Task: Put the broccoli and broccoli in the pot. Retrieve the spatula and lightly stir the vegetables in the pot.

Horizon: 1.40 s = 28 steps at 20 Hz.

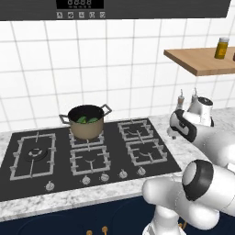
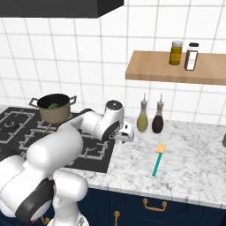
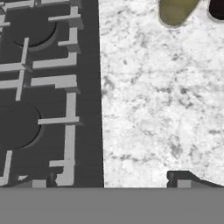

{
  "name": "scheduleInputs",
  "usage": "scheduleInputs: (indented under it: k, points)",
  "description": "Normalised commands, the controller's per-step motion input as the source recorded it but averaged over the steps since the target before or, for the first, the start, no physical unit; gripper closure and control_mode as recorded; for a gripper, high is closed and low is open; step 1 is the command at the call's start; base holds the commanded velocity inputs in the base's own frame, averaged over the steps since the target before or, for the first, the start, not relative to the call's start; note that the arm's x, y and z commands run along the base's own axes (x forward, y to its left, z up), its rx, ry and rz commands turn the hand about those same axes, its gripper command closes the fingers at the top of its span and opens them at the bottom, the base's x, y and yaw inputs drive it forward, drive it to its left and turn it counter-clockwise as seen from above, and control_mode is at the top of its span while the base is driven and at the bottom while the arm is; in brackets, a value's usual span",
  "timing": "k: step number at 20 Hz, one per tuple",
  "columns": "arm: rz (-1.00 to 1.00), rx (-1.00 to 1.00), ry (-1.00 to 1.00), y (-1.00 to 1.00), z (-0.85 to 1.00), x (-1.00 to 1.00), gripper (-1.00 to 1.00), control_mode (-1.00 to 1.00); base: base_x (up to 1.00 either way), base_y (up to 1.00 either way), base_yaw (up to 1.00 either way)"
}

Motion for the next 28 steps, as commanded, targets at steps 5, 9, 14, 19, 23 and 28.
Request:
scheduleInputs:
  k: [5, 9, 14, 19, 23, 28]
  points:
    - [-0.02, 0.00, 0.01, -0.57, -0.50, -0.54, -1.00, -1.00, 0.00, 0.00, 0.00]
    - [-0.09, 0.00, 0.12, -0.50, -0.16, -0.26, -1.00, -1.00, 0.00, 0.00, 0.00]
    - [-0.04, -0.02, 0.20, -0.66, 0.00, -0.06, -1.00, -1.00, 0.00, 0.00, 0.00]
    - [0.00, -0.01, 0.11, -0.71, -0.15, -0.01, -1.00, -1.00, 0.00, 0.00, 0.00]
    - [0.15, 0.00, -0.03, -0.53, -0.02, -0.01, -1.00, -1.00, 0.00, 0.00, 0.00]
    - [0.29, -0.15, -0.04, -0.27, 0.01, -0.02, -1.00, -1.00, 0.00, 0.00, 0.00]
